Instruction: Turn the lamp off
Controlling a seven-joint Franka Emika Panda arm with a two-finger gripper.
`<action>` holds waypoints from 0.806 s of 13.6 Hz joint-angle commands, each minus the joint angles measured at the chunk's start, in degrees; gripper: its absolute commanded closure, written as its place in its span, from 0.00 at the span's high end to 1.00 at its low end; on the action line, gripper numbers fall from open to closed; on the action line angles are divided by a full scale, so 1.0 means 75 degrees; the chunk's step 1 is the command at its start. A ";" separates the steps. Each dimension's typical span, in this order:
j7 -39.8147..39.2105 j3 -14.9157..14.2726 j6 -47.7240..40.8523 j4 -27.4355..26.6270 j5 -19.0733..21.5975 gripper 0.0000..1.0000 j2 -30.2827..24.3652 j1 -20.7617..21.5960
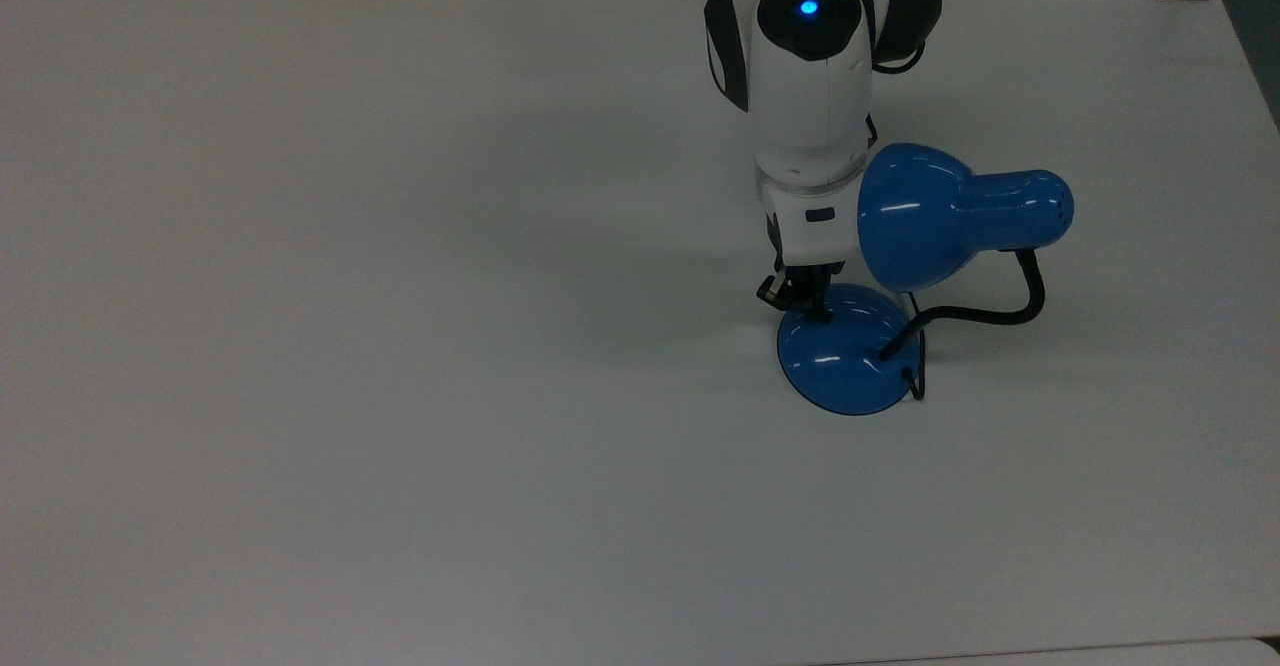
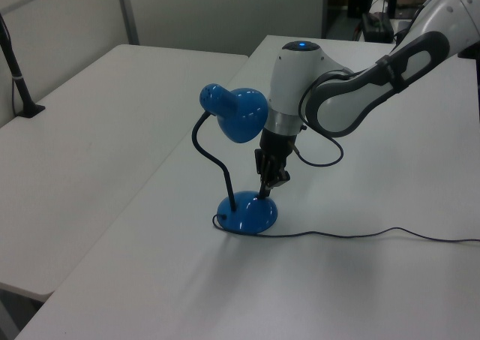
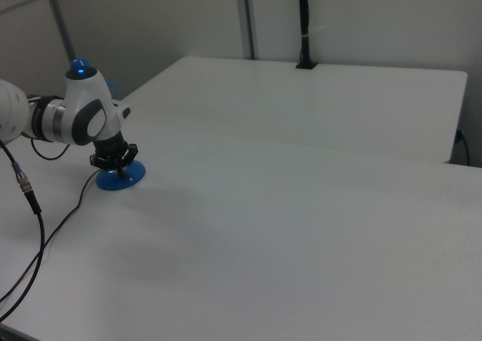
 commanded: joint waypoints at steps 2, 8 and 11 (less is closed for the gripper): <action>0.0115 -0.0059 -0.0018 -0.0734 -0.0132 0.00 -0.0522 -0.0163; 0.2953 -0.0048 -0.4501 -0.0517 -0.0492 0.10 -0.3043 -0.2704; 0.3689 -0.0083 -0.5186 -0.0362 -0.0976 1.00 -0.3748 -0.3736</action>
